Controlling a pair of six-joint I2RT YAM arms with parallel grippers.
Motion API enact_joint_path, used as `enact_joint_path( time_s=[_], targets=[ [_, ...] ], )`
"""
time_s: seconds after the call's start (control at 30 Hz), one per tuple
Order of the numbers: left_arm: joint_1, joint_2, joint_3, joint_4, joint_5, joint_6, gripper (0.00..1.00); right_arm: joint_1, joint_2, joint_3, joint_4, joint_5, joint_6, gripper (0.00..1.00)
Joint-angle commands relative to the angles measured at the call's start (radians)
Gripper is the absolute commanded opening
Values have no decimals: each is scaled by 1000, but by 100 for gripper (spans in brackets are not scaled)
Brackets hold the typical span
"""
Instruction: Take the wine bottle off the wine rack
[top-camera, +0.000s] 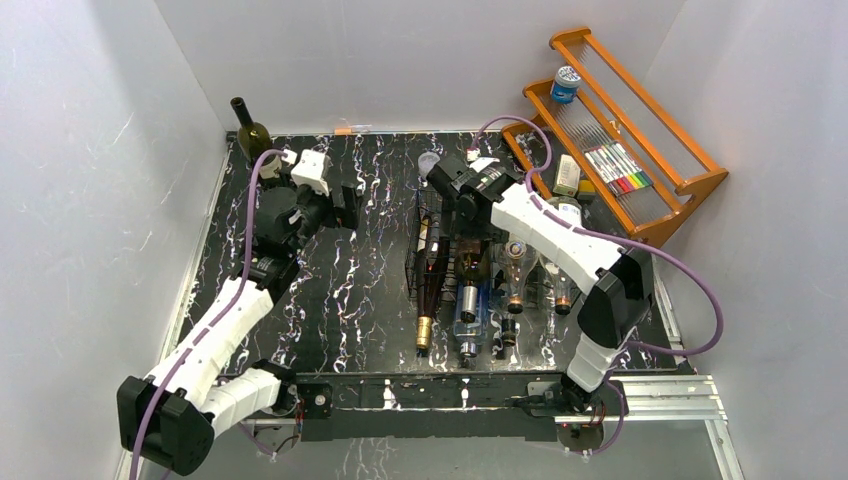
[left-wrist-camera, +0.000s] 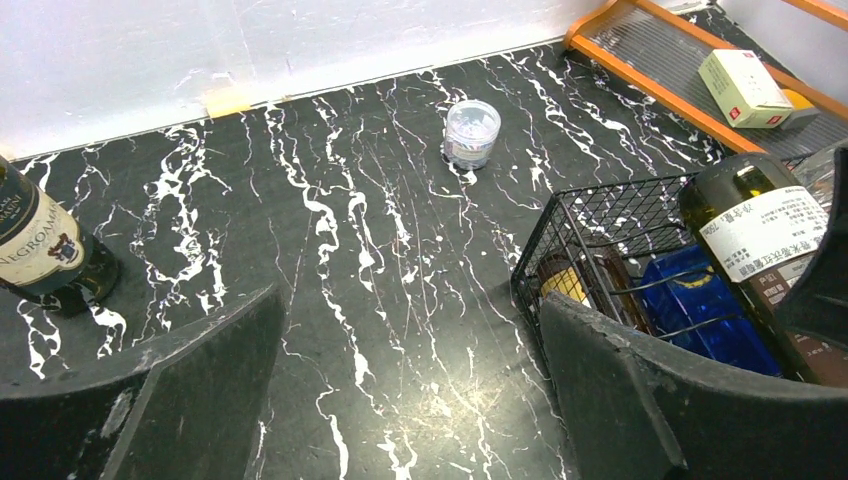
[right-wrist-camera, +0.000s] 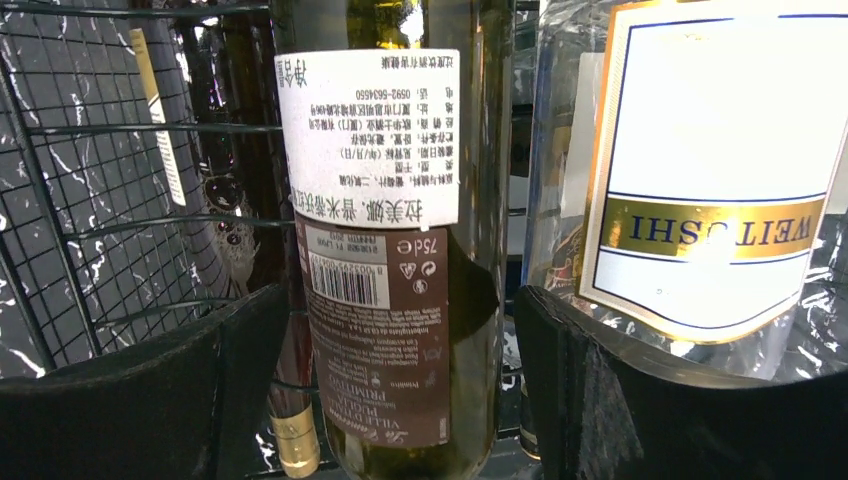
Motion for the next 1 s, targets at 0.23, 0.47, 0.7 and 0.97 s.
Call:
enact_joint_path(
  time_s=[0.23, 0.47, 0.7, 0.97],
  targets=[
    [-70, -51, 24, -5, -86, 63, 98, 13, 94, 38, -56, 113, 133, 90],
    [-97, -61, 20, -5, -116, 84, 98, 20, 101, 25, -41, 124, 165, 89],
    [-104, -62, 19, 1, -149, 75, 98, 21, 60, -5, 19, 85, 167, 68],
    [-105, -47, 32, 1, -131, 23, 98, 12, -101, -103, 180, 35, 164, 56]
  ],
)
